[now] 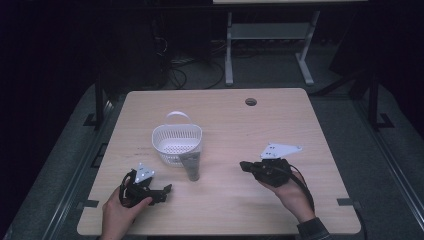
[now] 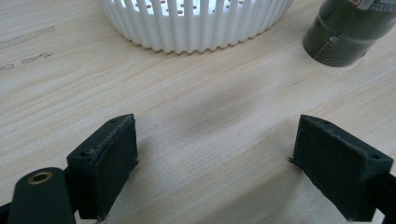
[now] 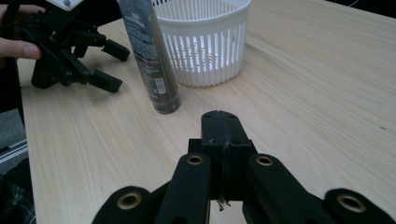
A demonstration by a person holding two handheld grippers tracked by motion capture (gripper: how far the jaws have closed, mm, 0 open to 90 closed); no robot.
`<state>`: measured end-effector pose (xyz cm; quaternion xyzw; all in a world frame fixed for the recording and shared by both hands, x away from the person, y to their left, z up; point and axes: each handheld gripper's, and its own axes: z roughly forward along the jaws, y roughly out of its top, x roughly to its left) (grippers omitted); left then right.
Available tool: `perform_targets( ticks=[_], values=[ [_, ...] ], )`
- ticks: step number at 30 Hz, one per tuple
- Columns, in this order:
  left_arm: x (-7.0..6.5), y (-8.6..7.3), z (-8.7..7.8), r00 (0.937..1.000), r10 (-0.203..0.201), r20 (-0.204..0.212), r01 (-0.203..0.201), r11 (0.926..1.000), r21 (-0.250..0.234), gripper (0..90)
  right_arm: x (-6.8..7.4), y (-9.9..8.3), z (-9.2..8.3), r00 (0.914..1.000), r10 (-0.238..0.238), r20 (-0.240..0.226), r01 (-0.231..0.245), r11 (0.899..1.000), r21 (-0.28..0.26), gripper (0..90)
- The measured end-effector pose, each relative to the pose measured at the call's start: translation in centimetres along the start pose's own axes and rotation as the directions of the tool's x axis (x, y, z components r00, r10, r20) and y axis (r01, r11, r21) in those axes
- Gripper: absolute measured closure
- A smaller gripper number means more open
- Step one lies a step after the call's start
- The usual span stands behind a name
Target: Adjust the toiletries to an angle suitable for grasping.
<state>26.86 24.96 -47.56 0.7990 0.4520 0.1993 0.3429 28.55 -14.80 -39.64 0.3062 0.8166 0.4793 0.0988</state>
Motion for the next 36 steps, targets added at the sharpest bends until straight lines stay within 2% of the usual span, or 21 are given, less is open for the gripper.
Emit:
perform_targets(
  ticks=[18,36],
  values=[
    [0.0,0.0,0.0,1.0,0.001,0.001,-0.001,1.0,0.004,12.5,1.2,2.6,1.4,0.9985,-0.024,-0.05,0.023,0.999,-0.03,89.7],
    [0.0,0.0,0.0,1.0,0.004,0.002,-0.004,1.0,0.008,12.5,2.5,4.7,3.7,0.9936,-0.062,-0.094,0.059,0.998,-0.039,89.7]
  ],
)
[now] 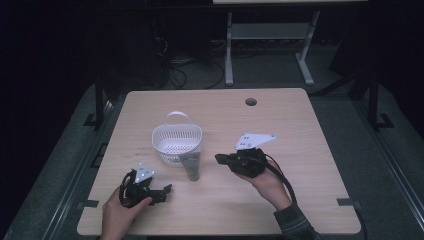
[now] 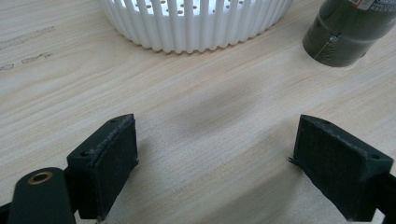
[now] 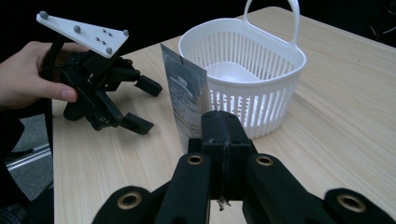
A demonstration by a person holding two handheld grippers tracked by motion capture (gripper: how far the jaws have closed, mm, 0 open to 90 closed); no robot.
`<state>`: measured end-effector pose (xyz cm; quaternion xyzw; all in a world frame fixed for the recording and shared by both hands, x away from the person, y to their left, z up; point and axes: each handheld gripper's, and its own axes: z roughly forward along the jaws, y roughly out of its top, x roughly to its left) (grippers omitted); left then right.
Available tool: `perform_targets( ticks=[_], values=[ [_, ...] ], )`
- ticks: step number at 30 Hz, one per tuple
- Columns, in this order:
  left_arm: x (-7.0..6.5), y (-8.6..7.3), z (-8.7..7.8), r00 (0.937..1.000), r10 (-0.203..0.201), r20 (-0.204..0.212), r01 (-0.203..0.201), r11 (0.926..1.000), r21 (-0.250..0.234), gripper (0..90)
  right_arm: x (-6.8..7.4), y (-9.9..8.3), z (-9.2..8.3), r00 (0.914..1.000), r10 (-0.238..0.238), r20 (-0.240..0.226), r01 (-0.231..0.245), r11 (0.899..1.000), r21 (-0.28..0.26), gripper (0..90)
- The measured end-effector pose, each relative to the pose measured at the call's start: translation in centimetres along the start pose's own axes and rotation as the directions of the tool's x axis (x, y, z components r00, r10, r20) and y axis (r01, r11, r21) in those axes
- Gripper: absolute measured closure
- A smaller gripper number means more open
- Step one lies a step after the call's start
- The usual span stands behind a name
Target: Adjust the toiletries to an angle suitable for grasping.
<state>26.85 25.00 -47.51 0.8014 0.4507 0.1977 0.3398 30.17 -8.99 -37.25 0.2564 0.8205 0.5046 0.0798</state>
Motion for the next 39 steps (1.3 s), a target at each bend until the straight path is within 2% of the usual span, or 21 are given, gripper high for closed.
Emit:
perform_targets(
  ticks=[13,23,28,39],
  values=[
    [0.0,0.0,0.0,1.0,-0.003,0.0,0.003,1.0,-0.002,12.5,0.7,1.5,2.4,0.9992,-0.021,-0.034,0.021,1.0,-0.004,89.8],
    [0.0,0.0,0.0,1.0,-0.003,-0.001,0.003,1.0,0.0,12.5,0.8,2.1,4.2,0.9986,-0.032,-0.042,0.032,0.999,0.001,89.8],
    [0.0,0.0,0.0,1.0,-0.002,-0.001,0.002,1.0,0.0,12.5,0.8,2.1,4.5,0.9988,-0.033,-0.035,0.034,0.999,0.02,89.7],
    [0.0,0.0,0.0,1.0,-0.002,-0.002,0.002,1.0,-0.001,12.5,0.2,2.0,4.4,0.9994,-0.028,-0.018,0.029,0.999,0.023,89.8]
  ],
)
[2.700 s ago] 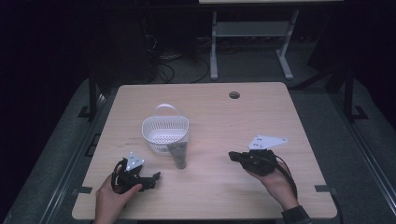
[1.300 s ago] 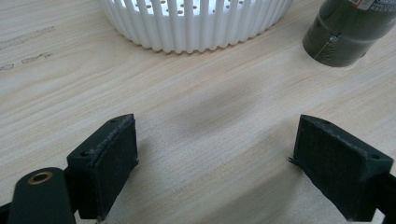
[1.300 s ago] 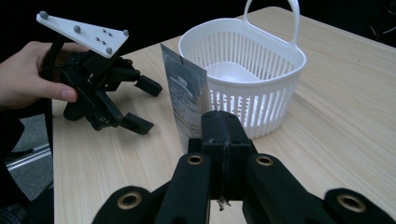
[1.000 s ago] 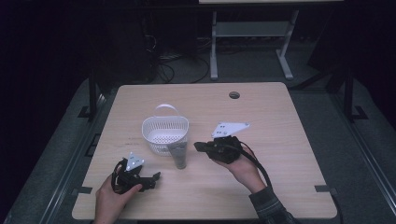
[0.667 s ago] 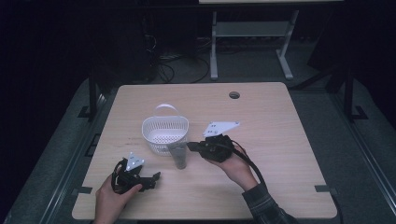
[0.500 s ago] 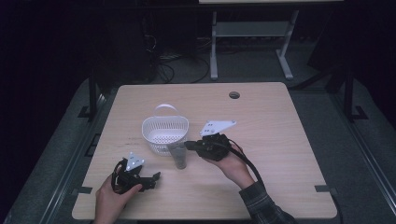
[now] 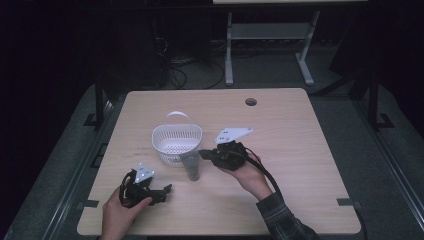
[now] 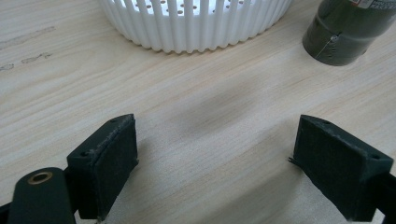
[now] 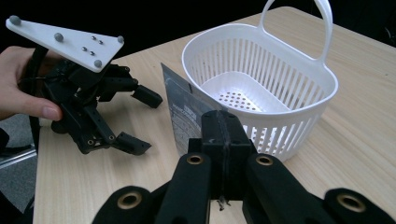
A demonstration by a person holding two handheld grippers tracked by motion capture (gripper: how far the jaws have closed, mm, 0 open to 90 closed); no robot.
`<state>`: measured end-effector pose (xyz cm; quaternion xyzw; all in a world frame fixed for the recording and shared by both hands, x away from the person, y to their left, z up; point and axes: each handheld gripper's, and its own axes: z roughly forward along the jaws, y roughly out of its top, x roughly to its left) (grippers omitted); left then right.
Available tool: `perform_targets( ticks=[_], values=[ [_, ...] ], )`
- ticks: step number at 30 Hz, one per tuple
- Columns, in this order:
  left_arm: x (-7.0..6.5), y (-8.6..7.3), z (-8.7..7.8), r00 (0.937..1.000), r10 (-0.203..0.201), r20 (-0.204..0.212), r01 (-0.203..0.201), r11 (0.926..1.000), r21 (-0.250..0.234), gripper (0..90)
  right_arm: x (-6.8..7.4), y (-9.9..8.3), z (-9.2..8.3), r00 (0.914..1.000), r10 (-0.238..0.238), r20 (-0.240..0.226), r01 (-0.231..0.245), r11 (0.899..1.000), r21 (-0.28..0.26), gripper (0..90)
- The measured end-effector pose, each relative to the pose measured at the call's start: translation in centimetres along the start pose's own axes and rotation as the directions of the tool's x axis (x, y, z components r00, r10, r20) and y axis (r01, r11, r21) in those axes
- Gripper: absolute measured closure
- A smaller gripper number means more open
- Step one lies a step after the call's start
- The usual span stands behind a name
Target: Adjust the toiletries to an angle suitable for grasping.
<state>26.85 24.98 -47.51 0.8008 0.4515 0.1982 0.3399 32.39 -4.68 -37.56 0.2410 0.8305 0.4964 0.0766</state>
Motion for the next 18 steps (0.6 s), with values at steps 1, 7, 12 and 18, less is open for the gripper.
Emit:
perform_targets(
  ticks=[1,7,12,18],
  values=[
    [-0.01,-0.01,0.01,1.0,-0.002,0.0,0.002,1.0,0.0,12.5,-0.06,0.01,0.01,1.0,-0.002,-0.001,0.002,1.0,0.001,89.8],
    [0.0,0.0,0.01,1.0,0.0,0.0,0.0,1.0,-0.001,12.5,-0.23,0.16,0.18,1.0,0.002,0.006,-0.002,1.0,0.003,89.8],
    [0.0,0.0,0.01,1.0,0.001,-0.001,-0.001,1.0,-0.001,12.5,-0.41,0.45,0.35,0.9999,0.004,0.01,-0.004,1.0,0.003,89.8],
    [0.0,0.0,0.02,1.0,0.0,-0.001,0.0,1.0,-0.001,12.5,-0.69,0.54,0.66,0.9998,0.011,0.017,-0.011,1.0,0.003,89.8]
  ],
)
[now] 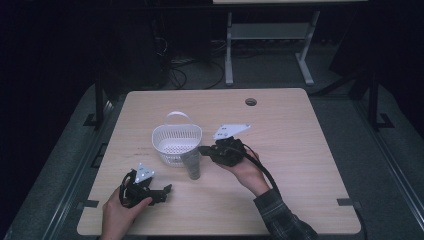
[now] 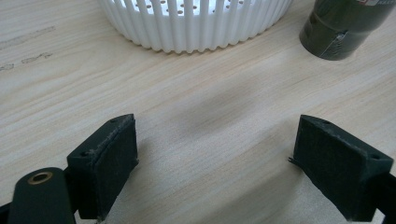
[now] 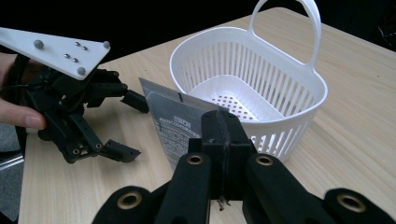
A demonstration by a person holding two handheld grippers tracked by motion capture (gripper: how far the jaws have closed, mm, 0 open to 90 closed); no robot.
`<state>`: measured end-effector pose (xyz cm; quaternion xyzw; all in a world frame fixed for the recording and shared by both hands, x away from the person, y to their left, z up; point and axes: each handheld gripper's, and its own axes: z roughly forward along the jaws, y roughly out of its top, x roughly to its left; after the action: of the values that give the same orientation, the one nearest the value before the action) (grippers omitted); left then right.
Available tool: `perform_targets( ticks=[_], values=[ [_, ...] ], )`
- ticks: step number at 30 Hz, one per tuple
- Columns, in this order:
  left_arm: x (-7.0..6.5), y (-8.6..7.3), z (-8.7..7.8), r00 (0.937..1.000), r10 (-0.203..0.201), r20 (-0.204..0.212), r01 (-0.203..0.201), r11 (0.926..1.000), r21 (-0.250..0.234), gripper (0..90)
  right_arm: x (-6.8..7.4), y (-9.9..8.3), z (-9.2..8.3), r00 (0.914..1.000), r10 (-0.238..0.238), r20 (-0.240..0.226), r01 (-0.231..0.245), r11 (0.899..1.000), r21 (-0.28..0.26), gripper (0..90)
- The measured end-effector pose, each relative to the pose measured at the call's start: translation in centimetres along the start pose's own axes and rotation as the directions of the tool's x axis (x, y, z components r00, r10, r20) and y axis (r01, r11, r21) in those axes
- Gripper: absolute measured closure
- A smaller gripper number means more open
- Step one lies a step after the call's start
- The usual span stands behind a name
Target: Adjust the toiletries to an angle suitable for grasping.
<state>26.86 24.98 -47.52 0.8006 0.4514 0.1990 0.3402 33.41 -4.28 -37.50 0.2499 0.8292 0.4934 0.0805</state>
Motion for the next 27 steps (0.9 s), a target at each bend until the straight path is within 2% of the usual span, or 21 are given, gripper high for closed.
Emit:
perform_targets(
  ticks=[10,27],
  values=[
    [0.0,0.01,-0.01,1.0,0.0,0.0,0.0,1.0,0.001,12.5,-0.61,0.04,0.43,0.9998,0.017,0.01,-0.017,1.0,0.003,89.8],
    [0.0,0.0,-0.01,1.0,0.0,0.0,0.0,1.0,0.001,12.5,-0.78,0.94,0.96,0.9999,0.009,0.01,-0.009,1.0,0.008,89.7]
  ],
)
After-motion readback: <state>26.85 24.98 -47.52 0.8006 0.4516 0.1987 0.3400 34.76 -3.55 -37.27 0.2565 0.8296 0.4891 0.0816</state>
